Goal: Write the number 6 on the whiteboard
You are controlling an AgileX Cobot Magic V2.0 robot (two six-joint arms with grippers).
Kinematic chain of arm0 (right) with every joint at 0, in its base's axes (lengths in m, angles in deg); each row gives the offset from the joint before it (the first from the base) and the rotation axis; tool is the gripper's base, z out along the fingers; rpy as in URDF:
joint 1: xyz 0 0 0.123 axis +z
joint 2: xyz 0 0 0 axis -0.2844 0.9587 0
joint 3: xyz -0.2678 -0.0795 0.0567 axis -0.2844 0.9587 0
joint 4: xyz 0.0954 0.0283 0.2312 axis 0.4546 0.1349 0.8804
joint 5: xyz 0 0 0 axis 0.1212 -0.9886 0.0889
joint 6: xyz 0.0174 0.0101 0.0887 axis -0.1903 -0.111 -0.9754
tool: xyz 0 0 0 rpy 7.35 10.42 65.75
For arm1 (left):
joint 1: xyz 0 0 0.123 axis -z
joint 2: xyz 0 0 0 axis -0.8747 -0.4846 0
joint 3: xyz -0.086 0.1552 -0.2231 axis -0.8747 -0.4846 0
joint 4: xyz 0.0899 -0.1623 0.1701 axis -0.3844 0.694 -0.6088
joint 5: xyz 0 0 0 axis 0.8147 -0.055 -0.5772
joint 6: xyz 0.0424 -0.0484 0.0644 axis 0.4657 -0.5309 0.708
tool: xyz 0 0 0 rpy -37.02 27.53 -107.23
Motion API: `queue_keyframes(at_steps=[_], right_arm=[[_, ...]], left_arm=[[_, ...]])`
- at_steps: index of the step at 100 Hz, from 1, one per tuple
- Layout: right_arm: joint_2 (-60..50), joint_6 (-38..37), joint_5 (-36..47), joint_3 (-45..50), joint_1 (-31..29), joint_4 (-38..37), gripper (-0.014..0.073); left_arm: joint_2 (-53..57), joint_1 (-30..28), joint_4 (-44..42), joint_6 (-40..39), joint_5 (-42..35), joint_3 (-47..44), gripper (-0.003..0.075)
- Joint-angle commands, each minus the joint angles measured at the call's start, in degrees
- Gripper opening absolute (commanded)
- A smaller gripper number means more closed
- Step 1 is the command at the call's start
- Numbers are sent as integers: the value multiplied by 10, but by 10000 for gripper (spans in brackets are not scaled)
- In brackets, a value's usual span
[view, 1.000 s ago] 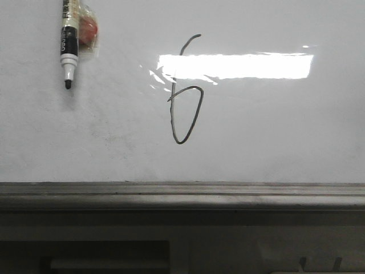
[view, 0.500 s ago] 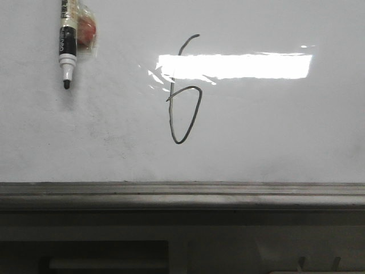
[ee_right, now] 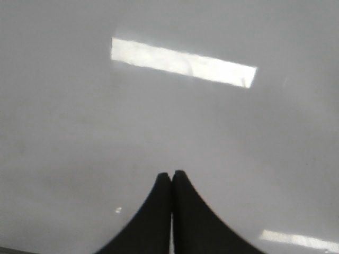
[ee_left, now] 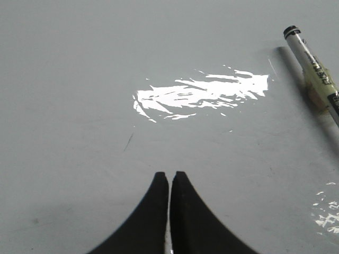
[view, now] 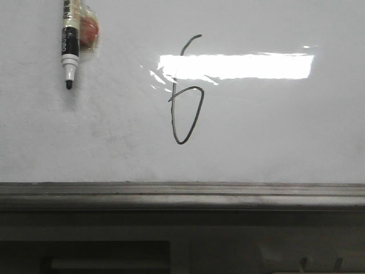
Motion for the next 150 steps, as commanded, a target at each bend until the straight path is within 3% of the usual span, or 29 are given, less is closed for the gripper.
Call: queue_keyframes(at_steps=[1,83,112,150], right_arm=[[-10,-5,44,13,-2,-22,-72],[-10,-5,44,12,-2,-17,-72],[-10,-5,44,12,-2,-17,-72],[-10,-5,44,12,-2,-17,-72]], left_arm=[[18,-2,6,-8,-41,-28,-20],[18,-2,5,-8,-41,-28,-20],[18,-75,5,-8,-41,-28,-20],[18,-76,5,-8,-41,-28,-20]])
